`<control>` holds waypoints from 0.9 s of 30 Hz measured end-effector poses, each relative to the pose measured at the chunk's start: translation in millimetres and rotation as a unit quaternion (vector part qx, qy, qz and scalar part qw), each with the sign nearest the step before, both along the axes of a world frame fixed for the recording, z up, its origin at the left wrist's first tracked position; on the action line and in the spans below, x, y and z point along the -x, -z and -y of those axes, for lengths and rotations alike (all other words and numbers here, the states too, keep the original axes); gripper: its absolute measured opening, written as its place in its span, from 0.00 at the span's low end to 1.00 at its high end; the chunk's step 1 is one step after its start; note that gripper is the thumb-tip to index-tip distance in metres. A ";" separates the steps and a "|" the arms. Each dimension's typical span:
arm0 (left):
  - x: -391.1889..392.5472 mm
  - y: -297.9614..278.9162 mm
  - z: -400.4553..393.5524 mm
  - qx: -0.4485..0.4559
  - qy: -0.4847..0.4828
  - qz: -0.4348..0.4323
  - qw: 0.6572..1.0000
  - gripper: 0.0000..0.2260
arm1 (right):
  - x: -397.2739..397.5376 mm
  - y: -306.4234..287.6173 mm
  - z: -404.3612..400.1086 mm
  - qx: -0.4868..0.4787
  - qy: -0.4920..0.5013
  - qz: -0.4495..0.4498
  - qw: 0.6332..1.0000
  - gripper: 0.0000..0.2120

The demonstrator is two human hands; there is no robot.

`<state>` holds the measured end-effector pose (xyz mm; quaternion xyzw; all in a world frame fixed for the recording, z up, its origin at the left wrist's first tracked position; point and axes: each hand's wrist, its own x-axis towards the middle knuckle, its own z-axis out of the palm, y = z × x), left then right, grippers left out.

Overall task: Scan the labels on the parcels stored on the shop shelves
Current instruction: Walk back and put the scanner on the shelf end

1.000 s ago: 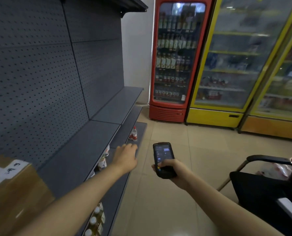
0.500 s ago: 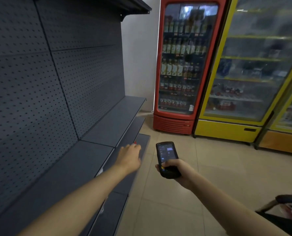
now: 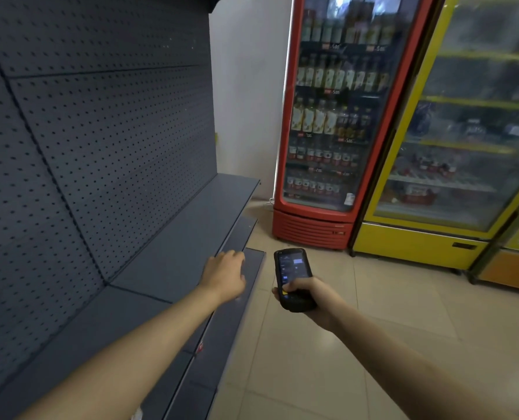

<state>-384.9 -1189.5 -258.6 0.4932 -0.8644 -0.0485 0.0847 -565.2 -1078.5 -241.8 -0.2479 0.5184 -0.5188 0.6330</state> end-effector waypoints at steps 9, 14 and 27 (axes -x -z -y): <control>63.6 -8.6 135.3 -0.002 0.003 0.014 1.000 0.17 | 61.2 -0.6 126.3 0.017 0.010 0.012 1.000 0.26; 112.9 -5.0 200.7 -0.005 0.012 0.017 1.000 0.18 | 105.4 7.3 196.6 0.013 -0.001 0.007 1.000 0.26; 193.9 -6.7 345.5 -0.030 -0.064 0.012 0.997 0.16 | 196.6 4.9 382.0 0.026 -0.054 0.041 0.997 0.17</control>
